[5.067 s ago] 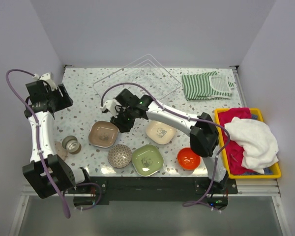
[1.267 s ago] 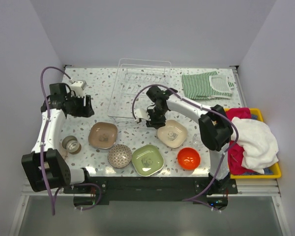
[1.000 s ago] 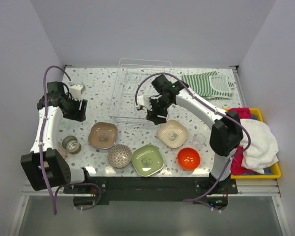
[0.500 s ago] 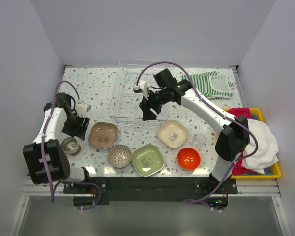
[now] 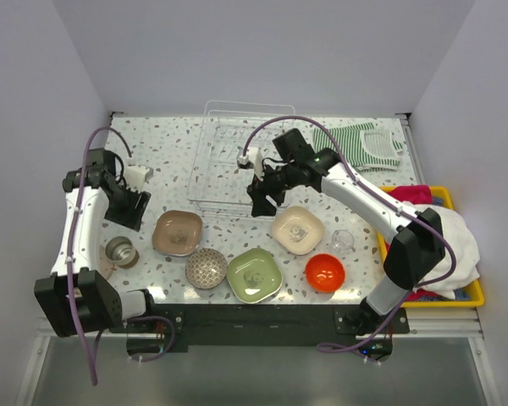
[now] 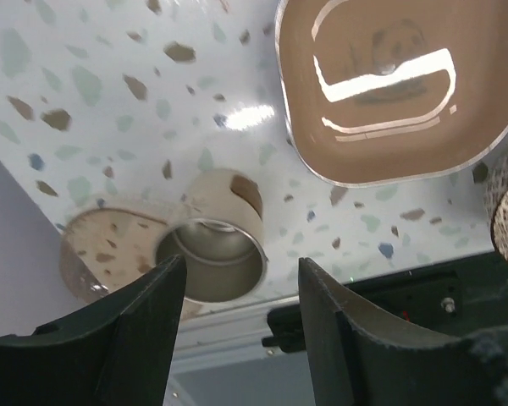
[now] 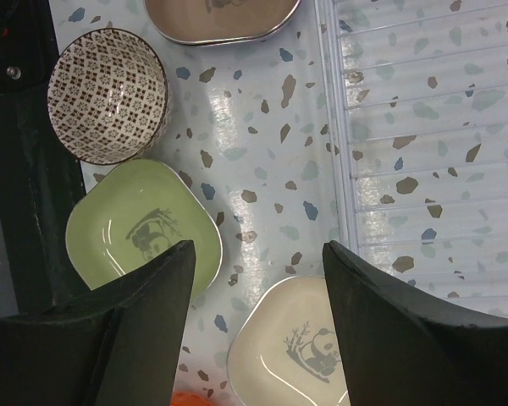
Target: Load the mixed dishes into the dish rack
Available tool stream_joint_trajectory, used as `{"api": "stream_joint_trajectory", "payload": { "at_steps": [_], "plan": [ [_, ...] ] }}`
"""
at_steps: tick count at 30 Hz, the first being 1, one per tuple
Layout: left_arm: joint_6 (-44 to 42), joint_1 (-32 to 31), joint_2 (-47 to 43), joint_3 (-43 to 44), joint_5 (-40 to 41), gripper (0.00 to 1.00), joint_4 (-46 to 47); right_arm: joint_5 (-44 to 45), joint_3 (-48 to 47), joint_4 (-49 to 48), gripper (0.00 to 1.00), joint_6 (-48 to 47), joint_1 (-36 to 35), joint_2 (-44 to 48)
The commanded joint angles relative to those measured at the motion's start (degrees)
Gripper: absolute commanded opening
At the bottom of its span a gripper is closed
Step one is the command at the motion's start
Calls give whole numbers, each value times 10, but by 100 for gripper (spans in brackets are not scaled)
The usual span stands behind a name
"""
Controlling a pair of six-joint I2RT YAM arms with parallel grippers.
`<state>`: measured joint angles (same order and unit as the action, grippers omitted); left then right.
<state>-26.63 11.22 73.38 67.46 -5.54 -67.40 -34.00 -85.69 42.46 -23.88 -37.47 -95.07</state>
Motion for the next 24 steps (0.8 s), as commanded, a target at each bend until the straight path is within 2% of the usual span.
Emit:
{"api": "stream_joint_trajectory", "payload": {
  "at_steps": [1, 10, 16, 20, 24],
  "plan": [
    [-16, -2, -18, -56, 4, 60, -79, -2, 2, -19, 66, 3, 0, 11],
    [-3, -2, -19, -134, 42, 59, -10, 7, -11, -16, 66, 14, 0, 3],
    [8, -6, -12, -160, 55, 48, 35, 12, 6, -26, 66, 17, -1, 16],
    [11, -9, -10, -166, 54, 34, 46, 19, 4, -29, 66, 22, -1, 14],
    [13, -10, -7, -174, 54, 25, 57, 27, -8, -29, 66, 21, -1, 3]
  ]
}}
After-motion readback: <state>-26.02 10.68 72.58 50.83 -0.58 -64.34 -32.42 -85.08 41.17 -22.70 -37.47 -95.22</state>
